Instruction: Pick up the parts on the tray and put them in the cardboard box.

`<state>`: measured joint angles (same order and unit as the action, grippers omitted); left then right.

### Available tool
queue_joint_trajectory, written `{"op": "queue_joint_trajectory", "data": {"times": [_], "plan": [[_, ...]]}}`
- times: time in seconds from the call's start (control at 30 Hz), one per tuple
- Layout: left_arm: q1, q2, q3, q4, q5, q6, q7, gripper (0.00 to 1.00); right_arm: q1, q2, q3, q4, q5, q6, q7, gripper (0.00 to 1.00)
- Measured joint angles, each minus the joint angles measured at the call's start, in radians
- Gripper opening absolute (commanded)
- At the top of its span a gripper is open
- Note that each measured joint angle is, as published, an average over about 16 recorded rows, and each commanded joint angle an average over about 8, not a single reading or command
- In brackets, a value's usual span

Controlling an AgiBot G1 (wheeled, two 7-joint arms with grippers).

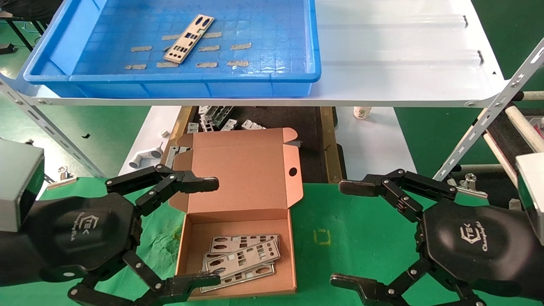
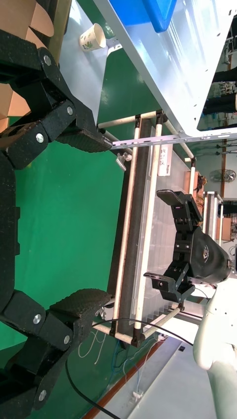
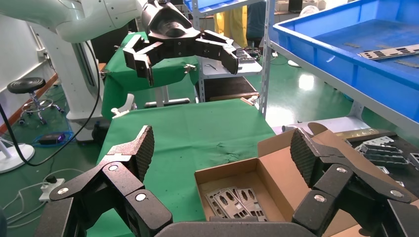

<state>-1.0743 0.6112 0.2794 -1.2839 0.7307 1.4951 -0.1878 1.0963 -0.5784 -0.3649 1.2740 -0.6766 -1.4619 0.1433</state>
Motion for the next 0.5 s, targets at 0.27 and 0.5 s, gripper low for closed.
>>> {"op": "queue_joint_trajectory", "data": {"times": [0.27,0.5], "plan": [[0.0,0.0,0.0,0.0,0.0,0.0,0.0,1.0,0.0,0.0,0.0,0.0,0.0,0.0,0.0,1.0],[0.0,0.0,0.001,0.0,0.001,0.0,0.0,1.0,0.0,0.0,0.0,0.0,0.0,0.0,0.0,1.0]]}}
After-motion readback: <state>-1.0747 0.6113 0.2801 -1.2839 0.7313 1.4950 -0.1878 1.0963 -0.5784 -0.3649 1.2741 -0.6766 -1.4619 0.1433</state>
